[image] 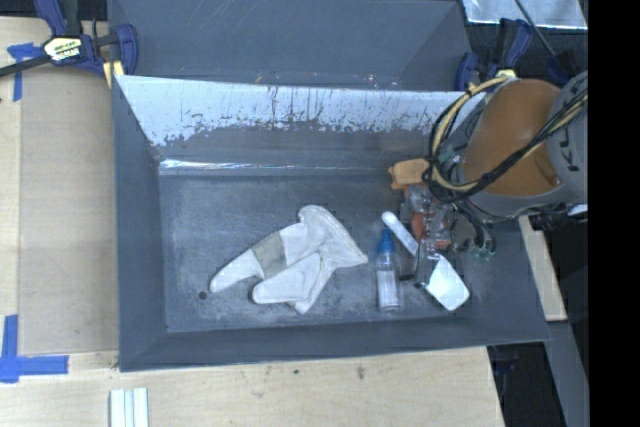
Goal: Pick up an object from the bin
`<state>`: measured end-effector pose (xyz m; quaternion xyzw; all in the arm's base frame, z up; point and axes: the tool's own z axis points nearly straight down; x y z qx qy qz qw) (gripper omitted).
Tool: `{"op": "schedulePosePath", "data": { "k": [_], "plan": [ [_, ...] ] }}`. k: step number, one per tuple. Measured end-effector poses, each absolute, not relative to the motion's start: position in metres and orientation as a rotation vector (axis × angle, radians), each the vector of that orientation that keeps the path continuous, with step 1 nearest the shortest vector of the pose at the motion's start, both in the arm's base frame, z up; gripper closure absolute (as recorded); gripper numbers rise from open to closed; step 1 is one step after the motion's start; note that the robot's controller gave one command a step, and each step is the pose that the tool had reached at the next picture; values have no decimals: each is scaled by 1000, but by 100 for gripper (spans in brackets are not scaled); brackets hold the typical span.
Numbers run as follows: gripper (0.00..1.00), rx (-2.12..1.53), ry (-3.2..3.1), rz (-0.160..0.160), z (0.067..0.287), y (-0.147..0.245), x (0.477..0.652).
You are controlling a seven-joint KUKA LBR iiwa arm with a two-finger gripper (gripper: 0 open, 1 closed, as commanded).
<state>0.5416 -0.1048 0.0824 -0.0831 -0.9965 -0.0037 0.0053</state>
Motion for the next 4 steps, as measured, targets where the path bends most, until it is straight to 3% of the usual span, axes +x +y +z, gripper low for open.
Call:
{"op": "schedulePosePath", "data": {
  "k": [1,3,4],
  "plan": [
    [0,-261,-3120,-12,82,-105,542],
    [0,-253,-3143,1,135,-120,582],
    [0,-282,-3129,2,168,-104,581]
  ]
}}
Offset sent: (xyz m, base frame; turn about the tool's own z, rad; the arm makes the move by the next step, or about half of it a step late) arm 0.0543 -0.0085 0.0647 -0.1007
